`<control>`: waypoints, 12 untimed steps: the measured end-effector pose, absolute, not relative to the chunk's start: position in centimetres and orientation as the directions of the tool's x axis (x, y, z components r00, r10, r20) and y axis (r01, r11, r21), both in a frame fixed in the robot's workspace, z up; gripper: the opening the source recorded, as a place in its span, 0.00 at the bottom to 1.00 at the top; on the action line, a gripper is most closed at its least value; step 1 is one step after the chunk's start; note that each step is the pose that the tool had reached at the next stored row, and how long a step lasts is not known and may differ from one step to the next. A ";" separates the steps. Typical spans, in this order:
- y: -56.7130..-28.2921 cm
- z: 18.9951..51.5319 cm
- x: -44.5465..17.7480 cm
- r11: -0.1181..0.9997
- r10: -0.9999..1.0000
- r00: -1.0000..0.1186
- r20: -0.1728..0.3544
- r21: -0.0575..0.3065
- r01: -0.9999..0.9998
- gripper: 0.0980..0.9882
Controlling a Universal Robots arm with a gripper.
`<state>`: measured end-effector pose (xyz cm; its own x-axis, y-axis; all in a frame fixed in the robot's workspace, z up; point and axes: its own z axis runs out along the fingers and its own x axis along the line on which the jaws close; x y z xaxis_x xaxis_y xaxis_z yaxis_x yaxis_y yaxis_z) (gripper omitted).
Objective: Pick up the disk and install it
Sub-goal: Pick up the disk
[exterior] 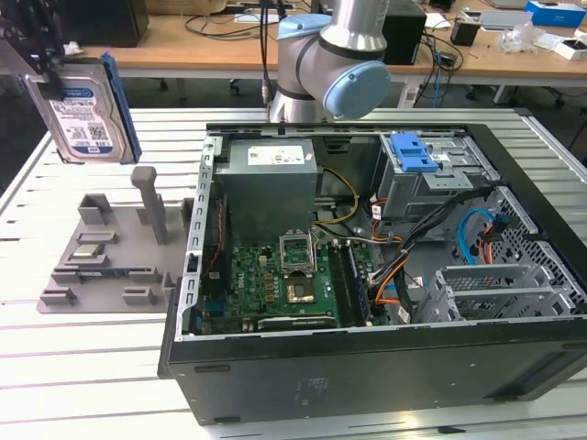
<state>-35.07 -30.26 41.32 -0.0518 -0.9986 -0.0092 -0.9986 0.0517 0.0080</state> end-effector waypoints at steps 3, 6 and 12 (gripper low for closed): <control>-30.2 42.3 -35.1 0.052 -0.999 -0.052 -0.009 0.008 -0.999 0.30; -30.2 43.3 -35.1 0.052 -0.999 -0.052 -0.009 0.008 -0.999 0.30; -30.2 44.8 -35.1 0.052 -0.999 -0.052 -0.009 0.008 -0.999 0.30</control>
<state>-35.07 -30.21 44.78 -0.0518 -0.9986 -0.0094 -0.9986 0.0517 0.0080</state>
